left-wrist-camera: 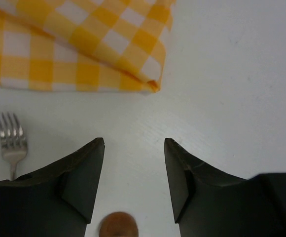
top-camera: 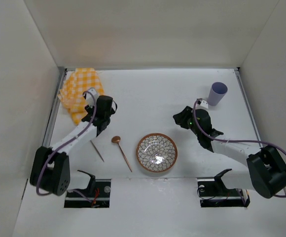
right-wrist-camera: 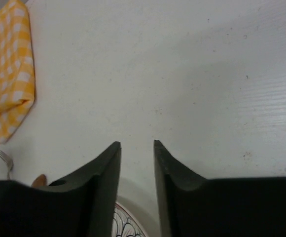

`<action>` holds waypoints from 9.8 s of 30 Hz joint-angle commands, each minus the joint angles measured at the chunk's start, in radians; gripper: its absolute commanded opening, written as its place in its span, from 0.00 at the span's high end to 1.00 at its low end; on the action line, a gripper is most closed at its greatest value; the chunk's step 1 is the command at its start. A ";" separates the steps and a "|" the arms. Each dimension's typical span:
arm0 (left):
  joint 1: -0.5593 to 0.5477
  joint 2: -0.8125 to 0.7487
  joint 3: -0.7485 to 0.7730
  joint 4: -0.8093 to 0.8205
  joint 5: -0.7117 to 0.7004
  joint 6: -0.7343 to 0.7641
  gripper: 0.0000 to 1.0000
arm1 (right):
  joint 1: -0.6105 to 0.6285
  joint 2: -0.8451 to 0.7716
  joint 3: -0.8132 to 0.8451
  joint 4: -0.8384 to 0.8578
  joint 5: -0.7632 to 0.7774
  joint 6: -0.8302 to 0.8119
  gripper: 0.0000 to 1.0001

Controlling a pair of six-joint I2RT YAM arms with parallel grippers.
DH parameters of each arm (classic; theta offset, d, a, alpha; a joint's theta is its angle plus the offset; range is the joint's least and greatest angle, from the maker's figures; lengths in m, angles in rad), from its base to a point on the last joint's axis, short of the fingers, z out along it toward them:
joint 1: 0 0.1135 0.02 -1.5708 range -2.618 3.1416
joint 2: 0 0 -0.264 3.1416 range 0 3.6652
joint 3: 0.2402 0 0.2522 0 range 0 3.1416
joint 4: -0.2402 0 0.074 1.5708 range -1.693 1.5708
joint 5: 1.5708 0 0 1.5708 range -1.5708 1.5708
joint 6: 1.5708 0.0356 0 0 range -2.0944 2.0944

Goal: Set the dinner table for one person

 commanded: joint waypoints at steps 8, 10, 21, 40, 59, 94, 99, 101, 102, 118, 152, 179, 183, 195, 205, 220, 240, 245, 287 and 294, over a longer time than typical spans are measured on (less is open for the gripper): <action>0.046 0.492 0.467 0.088 -0.087 0.289 0.47 | 0.026 0.015 0.036 0.054 -0.013 -0.016 0.39; 0.066 0.581 0.533 0.053 -0.092 0.303 0.50 | 0.023 0.014 0.034 0.053 -0.011 -0.016 0.38; 0.105 0.769 0.602 0.023 -0.090 0.304 0.62 | 0.028 0.032 0.043 0.047 -0.013 -0.022 0.37; -0.166 0.770 0.676 0.129 0.195 0.103 0.91 | 0.009 0.009 0.026 0.044 -0.004 -0.023 0.37; -0.208 0.234 -0.026 0.436 0.011 -0.329 0.50 | 0.014 0.028 0.040 0.045 -0.013 -0.023 0.35; 0.048 0.465 0.072 0.528 0.184 -0.417 0.50 | 0.052 0.058 0.065 0.044 -0.027 -0.046 0.34; 0.045 0.471 0.087 0.542 0.183 -0.402 0.63 | 0.055 0.061 0.068 0.044 -0.027 -0.048 0.34; 0.039 0.462 0.093 0.549 0.183 -0.395 0.69 | 0.055 0.066 0.068 0.044 -0.027 -0.048 0.34; 0.036 0.456 0.096 0.552 0.184 -0.386 0.74 | 0.055 0.066 0.068 0.044 -0.027 -0.048 0.34; -0.022 0.335 0.213 0.522 0.189 -0.303 0.97 | 0.228 0.244 0.262 0.053 -0.031 0.014 0.23; 0.099 0.428 0.138 0.661 0.326 -0.432 0.95 | 0.483 0.911 0.994 -0.438 0.312 0.503 0.44; 0.047 0.177 -0.045 0.669 0.307 -0.449 0.96 | 0.518 0.874 0.835 -0.292 0.312 0.667 0.38; 0.042 0.204 -0.005 0.663 0.316 -0.449 0.96 | 0.548 0.859 0.786 -0.260 0.328 0.679 0.31; 0.047 0.152 -0.030 0.657 0.306 -0.452 0.96 | 0.557 0.930 0.824 -0.260 0.306 0.759 0.42; 0.040 0.157 -0.045 0.674 0.315 -0.474 0.96 | 0.548 1.002 0.888 -0.279 0.325 0.885 0.55; 0.086 0.143 -0.051 0.677 0.341 -0.474 0.97 | 0.546 0.915 0.806 -0.213 0.419 0.809 0.95; 0.264 0.427 0.497 0.582 0.611 -0.613 1.00 | 0.034 0.359 0.804 -0.265 0.329 -0.184 1.00; 0.261 0.363 0.624 0.583 0.677 -0.549 1.00 | 0.000 0.299 0.988 -0.204 0.516 -0.636 1.00; 0.106 0.066 -0.270 0.476 0.252 -0.151 0.57 | -0.141 0.190 0.085 -0.167 0.007 0.126 0.61; 0.097 0.147 -0.283 0.462 0.240 -0.178 0.89 | -0.213 0.226 0.115 -0.153 -0.039 0.136 0.86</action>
